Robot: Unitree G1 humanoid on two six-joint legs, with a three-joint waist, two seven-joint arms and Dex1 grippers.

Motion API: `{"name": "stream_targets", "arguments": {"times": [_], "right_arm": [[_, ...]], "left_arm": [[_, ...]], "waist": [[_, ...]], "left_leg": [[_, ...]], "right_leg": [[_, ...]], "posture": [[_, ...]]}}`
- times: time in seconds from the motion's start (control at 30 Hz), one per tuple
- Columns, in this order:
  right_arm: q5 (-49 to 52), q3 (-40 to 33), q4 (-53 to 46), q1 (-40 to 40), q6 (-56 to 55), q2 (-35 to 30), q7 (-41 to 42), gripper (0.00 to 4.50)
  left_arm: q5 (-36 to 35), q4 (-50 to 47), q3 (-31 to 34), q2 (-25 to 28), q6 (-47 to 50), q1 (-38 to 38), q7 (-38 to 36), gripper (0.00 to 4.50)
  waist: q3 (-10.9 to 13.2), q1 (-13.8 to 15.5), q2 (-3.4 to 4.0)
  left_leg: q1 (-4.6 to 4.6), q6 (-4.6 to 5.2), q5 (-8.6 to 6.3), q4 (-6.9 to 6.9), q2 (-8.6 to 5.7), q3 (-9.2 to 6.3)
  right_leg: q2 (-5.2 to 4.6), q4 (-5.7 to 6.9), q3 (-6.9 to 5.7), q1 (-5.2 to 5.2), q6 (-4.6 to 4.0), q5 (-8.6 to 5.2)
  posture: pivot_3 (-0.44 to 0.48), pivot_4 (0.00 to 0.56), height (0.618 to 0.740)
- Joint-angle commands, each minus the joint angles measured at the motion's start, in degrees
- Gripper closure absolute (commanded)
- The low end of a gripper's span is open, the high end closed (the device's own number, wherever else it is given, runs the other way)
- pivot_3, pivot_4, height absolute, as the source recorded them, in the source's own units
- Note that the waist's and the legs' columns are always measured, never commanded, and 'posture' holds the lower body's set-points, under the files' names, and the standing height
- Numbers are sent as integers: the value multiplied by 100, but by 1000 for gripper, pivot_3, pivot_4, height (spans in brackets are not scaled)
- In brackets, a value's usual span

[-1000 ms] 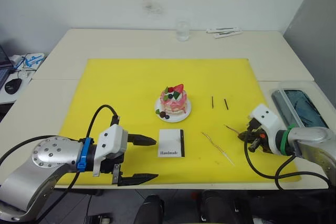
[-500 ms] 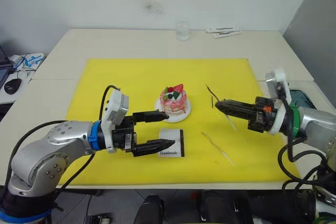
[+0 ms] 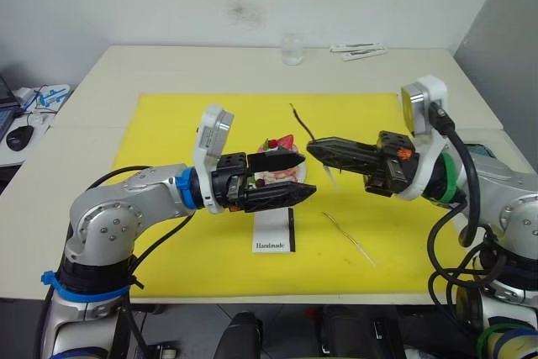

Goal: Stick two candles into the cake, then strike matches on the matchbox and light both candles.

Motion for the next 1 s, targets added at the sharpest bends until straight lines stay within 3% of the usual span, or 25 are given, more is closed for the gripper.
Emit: {"name": "stream_targets", "arguments": {"times": [0.03, 0.43, 0.57, 0.93, 1.0], "right_arm": [[310, 166, -62, -101, -316, 44, -218, 4485], [401, 480, 55, 65, -821, -248, -79, 4485], [427, 559, 70, 98, -909, -305, -13, 4500], [559, 730, 152, -58, -1005, -345, -94, 4500], [563, 744, 167, -83, -1008, -346, -102, 4500]], "left_arm": [[-134, -39, -49, -180, 5, -118, 86, 0], [-114, -28, 26, -362, -67, -68, 221, 0], [-185, 34, 16, -503, -94, -152, 302, 842], [23, 11, -117, -621, -126, -111, 159, 4331], [18, 8, -106, -636, -125, -113, 161, 4488]], "waist": [[0, 0, 0], [0, 2, 0], [0, 3, 0], [0, 4, 0], [0, 4, 0]], "left_leg": [[-1, 0, 0, -1, 0, 0], [-3, -1, 0, 0, -1, 3], [-3, -1, 0, 0, -1, 2], [-4, -1, 0, -1, -1, 4], [-4, -1, 0, -1, -1, 3]], "right_leg": [[0, 0, 0, -1, 0, 0], [0, -2, 4, -3, 0, -1], [0, -2, 4, -3, 0, -1], [0, -3, 5, -5, 0, -1], [0, -3, 4, -6, 0, -1]], "posture": [[0, 150, 740], [0, 150, 740], [0, 150, 740], [0, 150, 740], [0, 150, 740]]}}
